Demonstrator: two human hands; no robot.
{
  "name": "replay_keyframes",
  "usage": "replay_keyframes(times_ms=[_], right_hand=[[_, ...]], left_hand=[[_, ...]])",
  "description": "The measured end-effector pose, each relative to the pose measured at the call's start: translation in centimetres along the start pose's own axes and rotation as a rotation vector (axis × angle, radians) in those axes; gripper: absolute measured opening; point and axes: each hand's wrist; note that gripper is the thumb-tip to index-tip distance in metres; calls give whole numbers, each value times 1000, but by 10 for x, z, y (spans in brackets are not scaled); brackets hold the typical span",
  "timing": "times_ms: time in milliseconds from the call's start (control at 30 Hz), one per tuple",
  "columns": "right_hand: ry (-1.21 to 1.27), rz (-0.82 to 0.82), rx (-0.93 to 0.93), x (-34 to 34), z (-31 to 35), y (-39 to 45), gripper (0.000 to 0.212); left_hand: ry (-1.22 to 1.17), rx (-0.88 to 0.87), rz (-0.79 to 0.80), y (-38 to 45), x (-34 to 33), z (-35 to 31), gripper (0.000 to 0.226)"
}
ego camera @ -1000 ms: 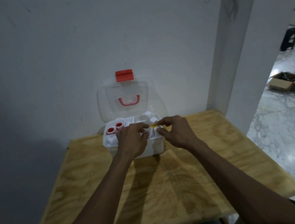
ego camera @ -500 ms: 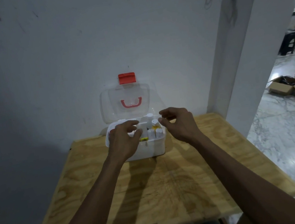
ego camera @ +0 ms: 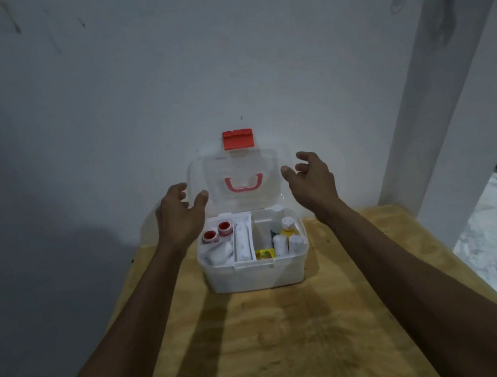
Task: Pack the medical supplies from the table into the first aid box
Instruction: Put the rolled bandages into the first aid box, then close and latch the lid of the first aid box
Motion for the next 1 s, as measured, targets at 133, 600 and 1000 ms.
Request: replay_keyframes(times_ms=[133, 600, 1000], right_hand=[[75, 20, -28, -6, 0, 24, 58], [27, 15, 59, -10, 1, 13, 46], [-87, 102, 104, -11, -13, -47, 54]], left_hand=[[-51, 53, 60, 28, -4, -5, 66], [-121, 40, 81, 25, -9, -16, 61], [40, -55, 161, -30, -3, -3, 82]])
Point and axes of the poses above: each hand's wrist, its own y-axis towards the middle knuckle, its own x-axis out of the back of the hand, z = x × y, and after that the axes turned 15 degrees about z, right-handed
